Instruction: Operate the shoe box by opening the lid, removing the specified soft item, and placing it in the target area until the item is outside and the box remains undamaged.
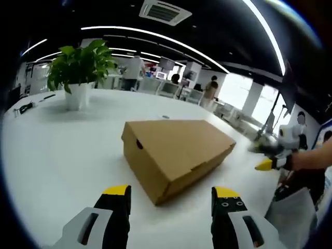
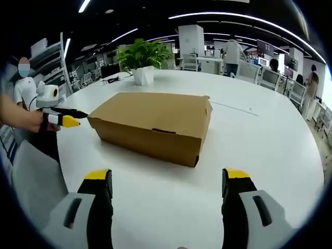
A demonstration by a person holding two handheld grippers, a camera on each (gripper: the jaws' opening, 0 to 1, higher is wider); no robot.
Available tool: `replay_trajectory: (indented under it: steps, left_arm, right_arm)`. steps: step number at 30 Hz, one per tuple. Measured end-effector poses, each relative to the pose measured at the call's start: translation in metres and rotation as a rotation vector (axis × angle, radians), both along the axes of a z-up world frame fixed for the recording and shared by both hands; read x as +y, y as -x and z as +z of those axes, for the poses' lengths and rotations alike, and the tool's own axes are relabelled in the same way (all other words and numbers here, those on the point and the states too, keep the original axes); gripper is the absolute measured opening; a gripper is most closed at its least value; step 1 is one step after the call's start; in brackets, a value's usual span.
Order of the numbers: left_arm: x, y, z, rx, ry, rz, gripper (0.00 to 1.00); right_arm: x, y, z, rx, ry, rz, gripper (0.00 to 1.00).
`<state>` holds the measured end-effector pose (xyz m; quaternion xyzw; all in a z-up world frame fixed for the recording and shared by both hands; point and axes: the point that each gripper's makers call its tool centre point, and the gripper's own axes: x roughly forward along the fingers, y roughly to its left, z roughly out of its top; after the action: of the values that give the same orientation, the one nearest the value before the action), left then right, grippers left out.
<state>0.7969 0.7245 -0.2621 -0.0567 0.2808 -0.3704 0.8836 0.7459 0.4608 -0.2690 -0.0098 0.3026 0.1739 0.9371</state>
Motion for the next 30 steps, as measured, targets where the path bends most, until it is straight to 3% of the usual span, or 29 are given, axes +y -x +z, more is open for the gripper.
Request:
replay_trajectory:
  steps: [30]
  left_arm:
    - [-0.014, -0.016, -0.021, 0.023, -0.01, -0.022, 0.63]
  right_arm:
    - [-0.001, -0.046, -0.011, -0.009, 0.036, 0.062, 0.8]
